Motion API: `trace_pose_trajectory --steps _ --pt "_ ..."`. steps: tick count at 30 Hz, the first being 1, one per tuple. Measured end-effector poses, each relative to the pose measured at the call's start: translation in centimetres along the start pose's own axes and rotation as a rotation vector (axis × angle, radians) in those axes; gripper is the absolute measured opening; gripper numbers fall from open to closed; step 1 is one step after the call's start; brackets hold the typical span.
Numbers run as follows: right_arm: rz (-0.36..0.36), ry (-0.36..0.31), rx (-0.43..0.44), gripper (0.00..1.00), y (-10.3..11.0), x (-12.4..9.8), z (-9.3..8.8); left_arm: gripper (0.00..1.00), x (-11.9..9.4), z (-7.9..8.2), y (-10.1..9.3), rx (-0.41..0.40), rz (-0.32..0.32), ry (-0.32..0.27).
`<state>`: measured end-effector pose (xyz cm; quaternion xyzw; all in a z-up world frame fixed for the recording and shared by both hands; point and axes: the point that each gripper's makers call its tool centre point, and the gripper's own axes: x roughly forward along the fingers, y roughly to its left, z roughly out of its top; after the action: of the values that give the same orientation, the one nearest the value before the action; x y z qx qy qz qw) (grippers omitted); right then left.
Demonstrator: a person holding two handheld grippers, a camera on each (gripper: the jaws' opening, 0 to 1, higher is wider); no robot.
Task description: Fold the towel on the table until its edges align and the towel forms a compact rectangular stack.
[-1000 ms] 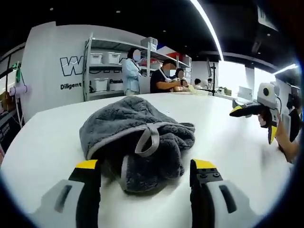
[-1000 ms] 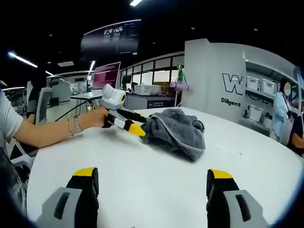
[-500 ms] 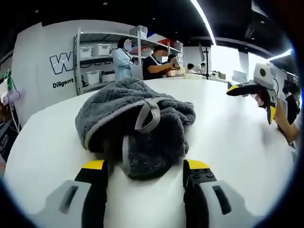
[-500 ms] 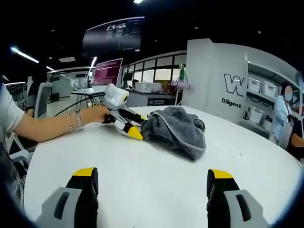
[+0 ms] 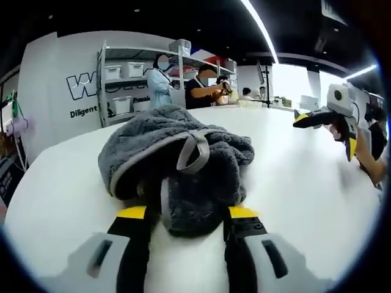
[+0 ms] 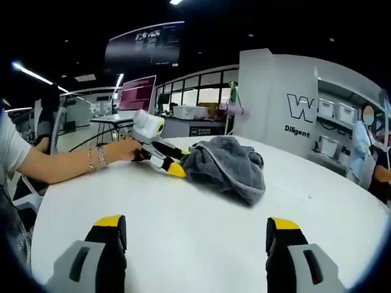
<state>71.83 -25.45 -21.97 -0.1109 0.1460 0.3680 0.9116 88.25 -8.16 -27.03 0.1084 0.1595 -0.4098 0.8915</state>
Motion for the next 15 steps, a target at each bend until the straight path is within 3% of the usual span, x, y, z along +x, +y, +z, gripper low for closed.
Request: trace_pose_trajectory --steps 4,7,15 --pt "-0.002 0.003 -0.001 0.99 -0.04 -0.01 -0.01 0.22 -0.26 -0.05 0.21 -0.041 -0.016 -0.020" --pt "-0.001 0.001 -0.007 0.99 0.02 0.00 0.09 0.15 -0.35 0.01 0.44 -0.038 -0.001 -0.025" --pt "0.000 0.010 -0.005 0.99 0.04 0.09 -0.12 0.12 -0.73 0.27 0.39 -0.101 0.008 -0.040"
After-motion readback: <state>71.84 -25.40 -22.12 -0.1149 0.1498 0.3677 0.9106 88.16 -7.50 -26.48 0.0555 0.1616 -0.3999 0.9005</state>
